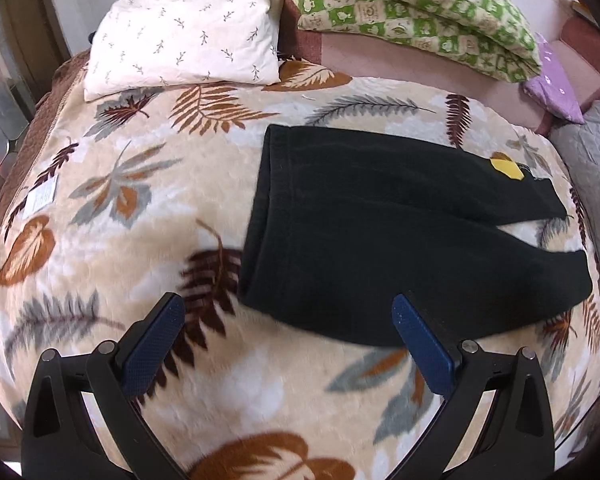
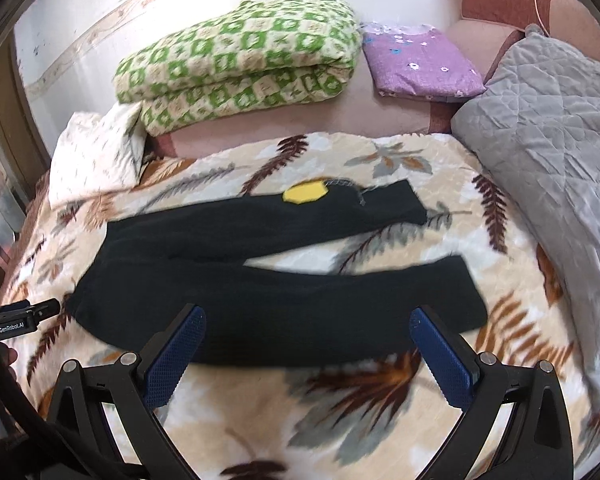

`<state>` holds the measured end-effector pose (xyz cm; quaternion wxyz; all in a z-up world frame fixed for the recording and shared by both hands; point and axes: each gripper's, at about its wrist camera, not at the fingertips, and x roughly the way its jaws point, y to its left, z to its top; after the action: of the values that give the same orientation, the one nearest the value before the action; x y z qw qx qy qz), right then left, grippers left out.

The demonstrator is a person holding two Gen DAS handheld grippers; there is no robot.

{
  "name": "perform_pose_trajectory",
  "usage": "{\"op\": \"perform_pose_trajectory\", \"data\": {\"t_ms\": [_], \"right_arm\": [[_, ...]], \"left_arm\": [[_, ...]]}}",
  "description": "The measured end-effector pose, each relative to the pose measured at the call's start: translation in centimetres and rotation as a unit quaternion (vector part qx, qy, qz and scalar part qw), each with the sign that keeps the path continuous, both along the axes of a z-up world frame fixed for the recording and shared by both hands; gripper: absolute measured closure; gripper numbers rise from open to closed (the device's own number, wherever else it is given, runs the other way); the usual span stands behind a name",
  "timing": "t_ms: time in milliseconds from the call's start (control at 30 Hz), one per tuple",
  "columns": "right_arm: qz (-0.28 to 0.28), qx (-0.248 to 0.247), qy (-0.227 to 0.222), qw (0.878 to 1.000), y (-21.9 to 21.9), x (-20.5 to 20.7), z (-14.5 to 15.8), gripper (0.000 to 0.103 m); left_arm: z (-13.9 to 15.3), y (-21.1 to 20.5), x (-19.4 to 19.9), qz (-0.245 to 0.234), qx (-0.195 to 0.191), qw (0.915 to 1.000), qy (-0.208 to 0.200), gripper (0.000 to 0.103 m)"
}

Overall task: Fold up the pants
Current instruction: 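Move both tools down to the waistband of the black pants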

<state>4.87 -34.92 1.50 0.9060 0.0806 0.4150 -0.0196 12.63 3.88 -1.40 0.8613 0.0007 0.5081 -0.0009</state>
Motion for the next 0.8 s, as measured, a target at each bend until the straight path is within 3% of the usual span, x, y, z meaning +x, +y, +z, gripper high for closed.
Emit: {"op": "perform_pose_trajectory", "data": {"t_ms": [367, 633, 800], "right_arm": [[-0.014, 0.087, 0.022, 0.996, -10.1, 10.0, 0.3, 0.001], [-0.017, 0.139, 0.091, 0.986, -14.3, 19.1, -4.8, 0.004], [-0.005, 0.161, 0.123, 0.979, -15.9, 22.0, -7.9, 0.011]], "left_arm": [[0.1, 2.0, 8.8, 0.016, 0.008, 0.9986, 0.050, 0.000], [-0.7, 2.9, 13.0, 0.031, 0.002, 0.9973, 0.066, 0.000], [-1.9, 2.9, 14.5, 0.031, 0.005, 0.9969, 0.072, 0.000]]}}
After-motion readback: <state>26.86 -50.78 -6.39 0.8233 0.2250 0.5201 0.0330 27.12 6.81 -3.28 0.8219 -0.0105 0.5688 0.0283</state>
